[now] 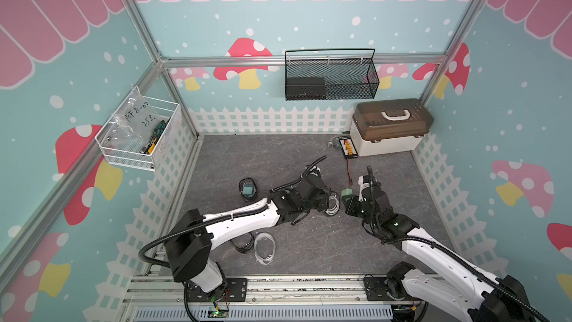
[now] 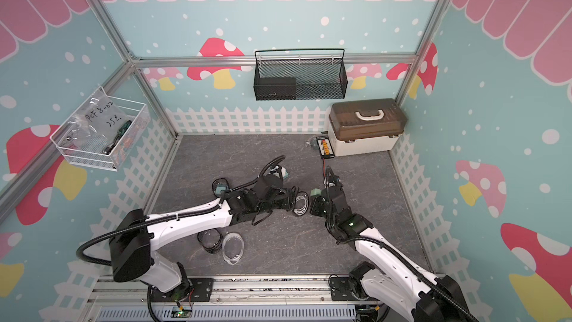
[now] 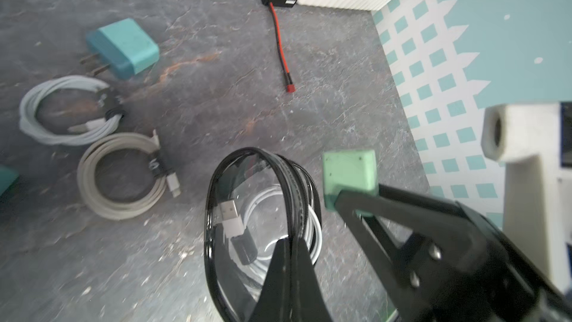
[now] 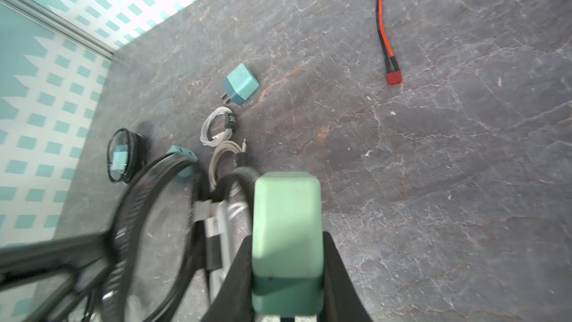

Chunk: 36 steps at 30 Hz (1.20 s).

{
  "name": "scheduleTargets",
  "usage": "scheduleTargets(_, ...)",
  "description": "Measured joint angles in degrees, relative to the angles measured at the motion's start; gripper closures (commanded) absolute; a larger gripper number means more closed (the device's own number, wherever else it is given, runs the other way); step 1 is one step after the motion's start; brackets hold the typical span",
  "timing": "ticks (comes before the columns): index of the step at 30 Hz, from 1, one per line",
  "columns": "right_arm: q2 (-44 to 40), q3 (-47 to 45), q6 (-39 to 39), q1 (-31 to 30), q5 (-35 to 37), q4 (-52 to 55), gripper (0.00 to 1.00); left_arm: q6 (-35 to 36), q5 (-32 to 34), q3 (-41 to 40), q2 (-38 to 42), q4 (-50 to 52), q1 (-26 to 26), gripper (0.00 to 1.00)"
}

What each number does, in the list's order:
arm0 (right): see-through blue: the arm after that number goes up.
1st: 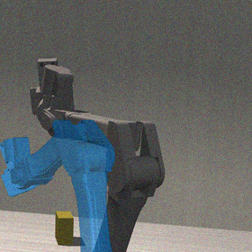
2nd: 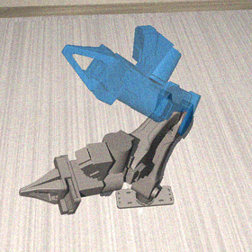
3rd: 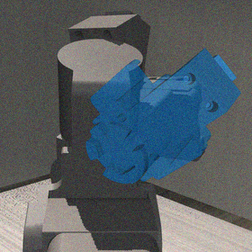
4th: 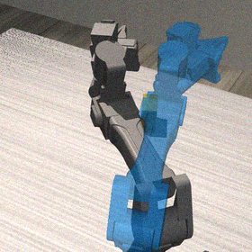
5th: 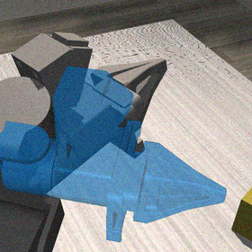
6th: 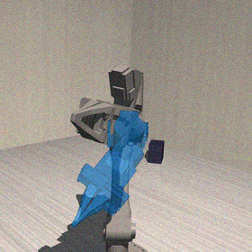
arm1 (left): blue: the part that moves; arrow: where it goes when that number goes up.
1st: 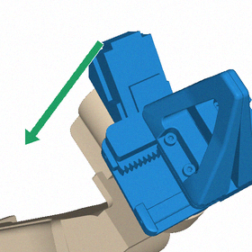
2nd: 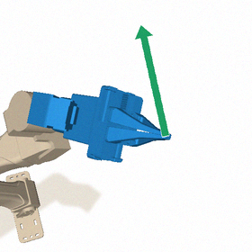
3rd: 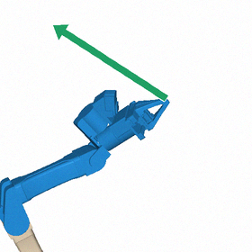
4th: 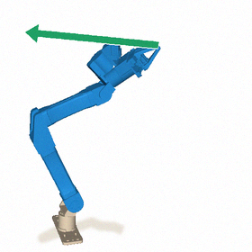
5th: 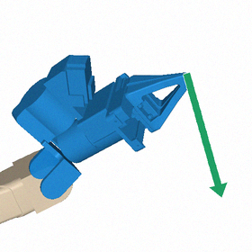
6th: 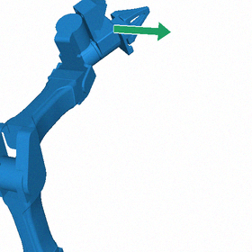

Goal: Pack away charging kits
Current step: Pick up the plug from the center of the board, then place the storage bag at the center of the board.

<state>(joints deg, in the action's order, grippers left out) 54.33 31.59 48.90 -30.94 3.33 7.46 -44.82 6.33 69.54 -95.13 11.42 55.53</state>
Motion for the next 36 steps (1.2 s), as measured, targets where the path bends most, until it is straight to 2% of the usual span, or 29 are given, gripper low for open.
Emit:
scheduleTargets(5,1.7,0.0,-0.1,0.2,-2.4,-3.9,0.97,0.5,0.3,5.0,-6.3,-0.8,0.0,1.00)
scheduleTargets(12,7.6,0.0,-0.4,1.9,-4.6,-7.0,0.98,-1.6,0.5,4.0,-7.4,-3.9,-0.3,1.00)
scheduleTargets(21,15.5,-2.6,0.3,5.2,-9.8,-16.1,0.99,-6.1,0.3,2.1,-8.6,-7.9,-0.4,1.00)
scheduleTargets(36,15.5,-6.9,2.4,6.6,-13.1,-20.8,0.84,-10.1,-0.7,0.3,-12.5,-13.6,-0.8,1.00)
